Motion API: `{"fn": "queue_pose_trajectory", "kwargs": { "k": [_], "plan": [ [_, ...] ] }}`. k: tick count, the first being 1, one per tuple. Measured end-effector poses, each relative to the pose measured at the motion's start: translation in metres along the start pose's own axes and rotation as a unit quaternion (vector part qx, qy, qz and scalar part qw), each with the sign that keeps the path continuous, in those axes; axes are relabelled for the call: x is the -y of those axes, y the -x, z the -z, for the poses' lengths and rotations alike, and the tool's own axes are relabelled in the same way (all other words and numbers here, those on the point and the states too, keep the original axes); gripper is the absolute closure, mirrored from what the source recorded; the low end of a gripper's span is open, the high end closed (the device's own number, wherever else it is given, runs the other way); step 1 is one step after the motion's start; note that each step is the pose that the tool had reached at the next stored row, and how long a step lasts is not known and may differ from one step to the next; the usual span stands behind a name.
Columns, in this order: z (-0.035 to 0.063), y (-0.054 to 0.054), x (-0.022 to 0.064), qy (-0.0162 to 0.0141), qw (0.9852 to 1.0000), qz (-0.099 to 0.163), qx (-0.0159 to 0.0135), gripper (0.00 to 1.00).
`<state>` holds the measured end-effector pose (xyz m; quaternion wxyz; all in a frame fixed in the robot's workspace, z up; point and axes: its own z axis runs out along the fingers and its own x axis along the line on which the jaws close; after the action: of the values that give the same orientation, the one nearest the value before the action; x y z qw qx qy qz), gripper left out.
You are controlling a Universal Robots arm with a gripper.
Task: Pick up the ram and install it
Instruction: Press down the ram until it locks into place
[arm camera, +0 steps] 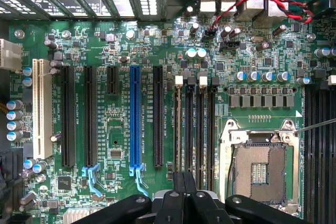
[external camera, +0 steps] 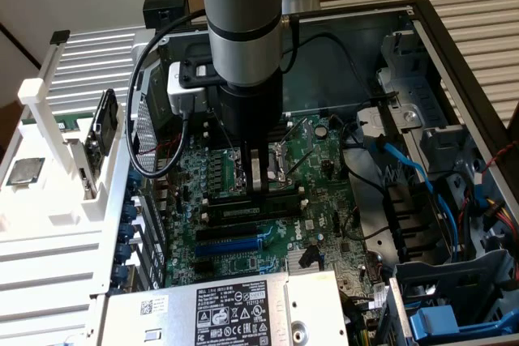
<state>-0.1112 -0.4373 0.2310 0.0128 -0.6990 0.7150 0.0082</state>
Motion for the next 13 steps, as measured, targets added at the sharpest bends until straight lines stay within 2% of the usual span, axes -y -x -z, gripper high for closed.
{"fn": "queue_pose_trajectory", "kwargs": {
  "k": [13],
  "plan": [
    [-0.0014, -0.0004, 0.0000, 0.0000, 1.0000, 0.000, 0.0000, 0.89]
  ]
}}
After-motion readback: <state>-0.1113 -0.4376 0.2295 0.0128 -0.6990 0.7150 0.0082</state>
